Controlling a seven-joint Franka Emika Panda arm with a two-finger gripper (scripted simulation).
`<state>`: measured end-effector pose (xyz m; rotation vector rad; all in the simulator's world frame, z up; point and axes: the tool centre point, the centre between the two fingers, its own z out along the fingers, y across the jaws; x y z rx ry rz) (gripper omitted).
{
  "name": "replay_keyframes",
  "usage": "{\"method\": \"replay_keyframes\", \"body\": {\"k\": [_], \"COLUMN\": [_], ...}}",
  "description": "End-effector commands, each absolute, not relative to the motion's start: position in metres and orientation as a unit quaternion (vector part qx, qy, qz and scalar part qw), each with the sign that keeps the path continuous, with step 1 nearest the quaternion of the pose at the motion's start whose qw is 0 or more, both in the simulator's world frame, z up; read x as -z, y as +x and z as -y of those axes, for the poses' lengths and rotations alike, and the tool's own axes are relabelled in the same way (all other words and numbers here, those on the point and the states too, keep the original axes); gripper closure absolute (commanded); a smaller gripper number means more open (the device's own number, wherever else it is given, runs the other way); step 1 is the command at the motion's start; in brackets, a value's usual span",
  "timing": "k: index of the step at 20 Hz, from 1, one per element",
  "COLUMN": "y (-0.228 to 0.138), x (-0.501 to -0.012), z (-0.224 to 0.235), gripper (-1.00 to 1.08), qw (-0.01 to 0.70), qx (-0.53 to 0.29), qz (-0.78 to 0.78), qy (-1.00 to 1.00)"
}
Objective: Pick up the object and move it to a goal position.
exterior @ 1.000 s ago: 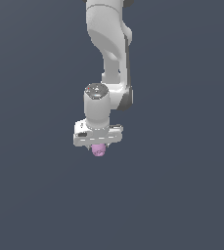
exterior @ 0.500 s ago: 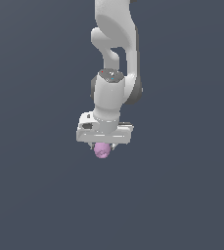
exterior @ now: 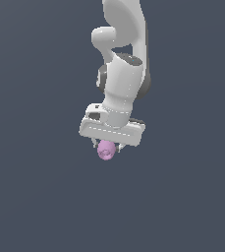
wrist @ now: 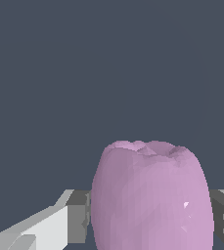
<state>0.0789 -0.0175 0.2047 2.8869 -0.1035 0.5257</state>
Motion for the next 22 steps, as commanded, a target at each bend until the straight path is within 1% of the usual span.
{"method": "replay_keyframes", "body": {"k": [1,22], "y": [0.085,0.123], "x": [-0.219,-0.344], "z": [0.013,-0.029], "gripper": [1.08,1.08], "qw": [0.111,0.184], "qx": [-0.192,-0.304], "qz": [0.050,0.176], "qy": [0.974,0.918]}}
